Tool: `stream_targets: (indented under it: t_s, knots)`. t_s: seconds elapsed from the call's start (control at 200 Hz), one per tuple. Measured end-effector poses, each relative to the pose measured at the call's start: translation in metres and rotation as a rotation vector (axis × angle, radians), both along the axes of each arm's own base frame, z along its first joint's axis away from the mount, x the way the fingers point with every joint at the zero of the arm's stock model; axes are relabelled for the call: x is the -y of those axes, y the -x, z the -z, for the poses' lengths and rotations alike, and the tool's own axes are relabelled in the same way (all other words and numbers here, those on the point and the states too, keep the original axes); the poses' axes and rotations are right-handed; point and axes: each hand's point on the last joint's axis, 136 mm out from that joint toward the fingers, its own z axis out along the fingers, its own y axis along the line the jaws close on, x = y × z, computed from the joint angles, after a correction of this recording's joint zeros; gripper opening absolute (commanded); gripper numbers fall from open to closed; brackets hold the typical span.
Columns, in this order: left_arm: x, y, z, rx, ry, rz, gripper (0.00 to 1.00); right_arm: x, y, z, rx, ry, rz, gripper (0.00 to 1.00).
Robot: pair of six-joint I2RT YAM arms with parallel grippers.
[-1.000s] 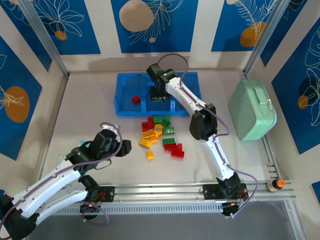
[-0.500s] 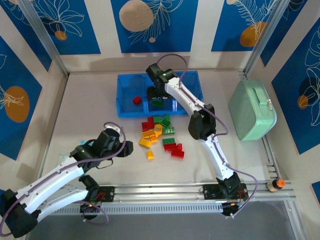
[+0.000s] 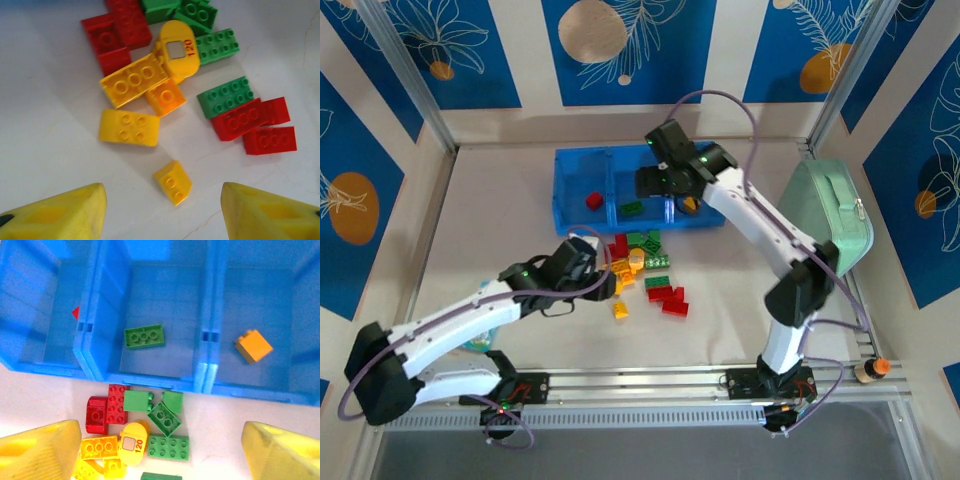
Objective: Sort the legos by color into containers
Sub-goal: Pick up the lego from the middle-left of the table.
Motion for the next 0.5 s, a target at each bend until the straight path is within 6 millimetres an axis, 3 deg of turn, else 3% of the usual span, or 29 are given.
stream_targets:
  t_s: [0.08, 0.325, 0.5]
  knots:
    - [0.015, -0.006, 0.002, -0.013, -0.008, 0.015, 0.63, 0.017, 0.012, 0.014, -0.016, -0.003, 0.033, 0.86]
    - [0.057, -0.007, 0.018, -0.061, -0.033, 0.092, 0.63, 0.062, 0.067, 0.107, -0.213, 0.070, 0.110, 0.86]
    - [0.091, 0.003, 0.035, -0.112, -0.069, 0.168, 0.63, 0.091, 0.095, 0.130, -0.265, 0.028, 0.181, 0.86]
